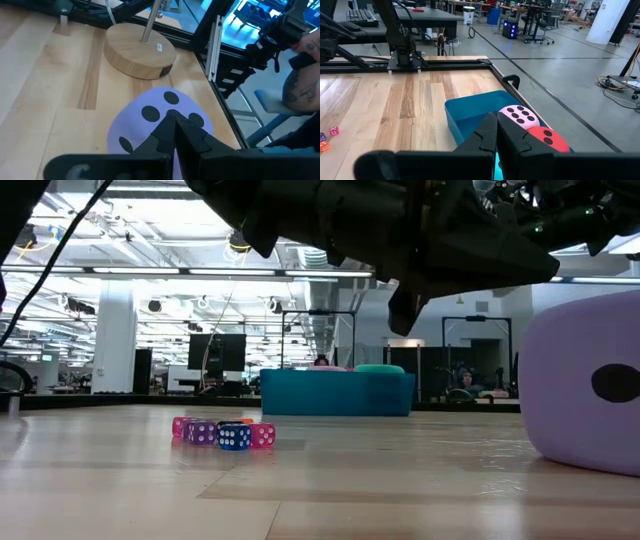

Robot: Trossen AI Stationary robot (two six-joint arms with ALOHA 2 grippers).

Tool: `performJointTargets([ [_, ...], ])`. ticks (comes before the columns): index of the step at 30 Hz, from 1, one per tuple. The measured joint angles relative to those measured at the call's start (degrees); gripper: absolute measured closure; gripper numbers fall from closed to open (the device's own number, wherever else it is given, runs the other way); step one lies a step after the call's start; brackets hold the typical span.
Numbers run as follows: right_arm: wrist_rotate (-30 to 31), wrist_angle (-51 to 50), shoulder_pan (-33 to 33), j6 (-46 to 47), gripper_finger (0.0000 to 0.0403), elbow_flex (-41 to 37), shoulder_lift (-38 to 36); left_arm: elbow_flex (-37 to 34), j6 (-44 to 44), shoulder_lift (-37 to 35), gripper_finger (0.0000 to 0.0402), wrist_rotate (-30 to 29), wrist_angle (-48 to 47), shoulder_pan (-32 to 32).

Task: Pick & Place Dice
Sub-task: Put the large purple dice into the blue bin

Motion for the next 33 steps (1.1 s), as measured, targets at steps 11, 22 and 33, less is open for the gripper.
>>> performJointTargets([
  [11, -1.01, -1.19, 1.56, -0.5, 0.0403, 0.0, 0.0, -0.02, -1.99, 0.0, 0.0402, 3.1, -3.67, 0.0],
  [22, -22.58, -6.86, 2.99, 0.55, 0.0403, 0.0, 0.02, 0.0, -1.95, -0.07, 0.0402, 3.1, -2.55, 0.28],
  [33, -33.21, -5.85, 10.59, -1.46, 0.0403, 0.01, 7.13, 0.0, -0.16, -1.23, 0.0402, 3.1, -2.7, 0.67],
])
